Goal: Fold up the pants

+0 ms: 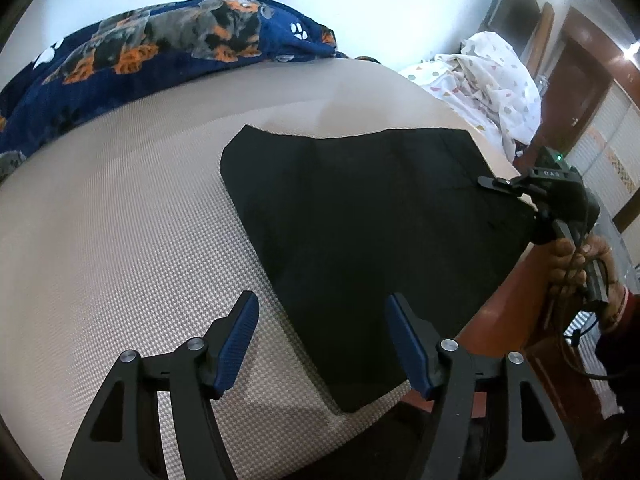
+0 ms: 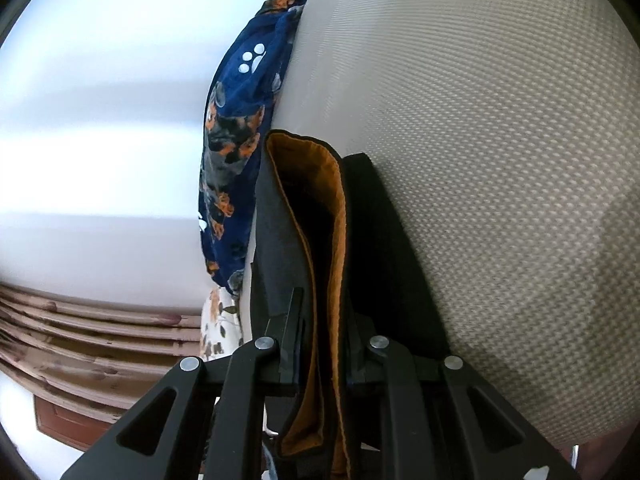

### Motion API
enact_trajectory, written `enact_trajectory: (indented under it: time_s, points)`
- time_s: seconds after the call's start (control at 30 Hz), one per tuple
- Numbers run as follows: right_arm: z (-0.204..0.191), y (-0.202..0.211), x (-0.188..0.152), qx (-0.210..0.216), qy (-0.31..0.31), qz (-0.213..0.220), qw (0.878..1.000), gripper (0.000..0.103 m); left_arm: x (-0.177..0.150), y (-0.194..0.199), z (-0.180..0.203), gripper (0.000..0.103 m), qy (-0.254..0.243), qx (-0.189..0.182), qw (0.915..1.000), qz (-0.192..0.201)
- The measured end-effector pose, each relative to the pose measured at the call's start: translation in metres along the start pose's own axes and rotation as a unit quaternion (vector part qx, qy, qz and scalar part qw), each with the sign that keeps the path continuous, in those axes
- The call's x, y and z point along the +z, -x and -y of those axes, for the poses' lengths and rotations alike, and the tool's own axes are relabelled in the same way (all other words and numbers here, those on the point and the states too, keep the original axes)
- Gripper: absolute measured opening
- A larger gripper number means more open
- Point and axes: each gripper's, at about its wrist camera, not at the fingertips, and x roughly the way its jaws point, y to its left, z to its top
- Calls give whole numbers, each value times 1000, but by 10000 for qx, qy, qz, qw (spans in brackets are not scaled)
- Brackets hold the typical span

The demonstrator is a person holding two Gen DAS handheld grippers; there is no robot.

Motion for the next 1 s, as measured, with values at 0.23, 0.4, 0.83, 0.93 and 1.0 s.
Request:
enact_trajectory:
  time_s: [0.23, 0.4, 0.83, 0.93, 1.0]
  points:
    - [-18, 61, -4, 91, 129, 733, 9972, 21, 0, -1, -1, 67, 9, -62, 10000, -26]
    - [-31, 73, -39, 183, 200, 357, 9990, 22, 0, 1, 0, 67, 81, -171, 9998, 15]
    - [0, 47, -44, -51, -605, 175, 9980, 34, -3, 8, -8, 68, 261, -168, 9995, 3]
    - [-5, 43, -41, -252, -514, 226, 9981, 30, -5, 7, -8, 68, 259, -137, 9996, -58]
    - [-12, 42, -43, -466, -293, 245, 9982, 11, -5, 8, -7, 68, 259, -108, 9996, -51]
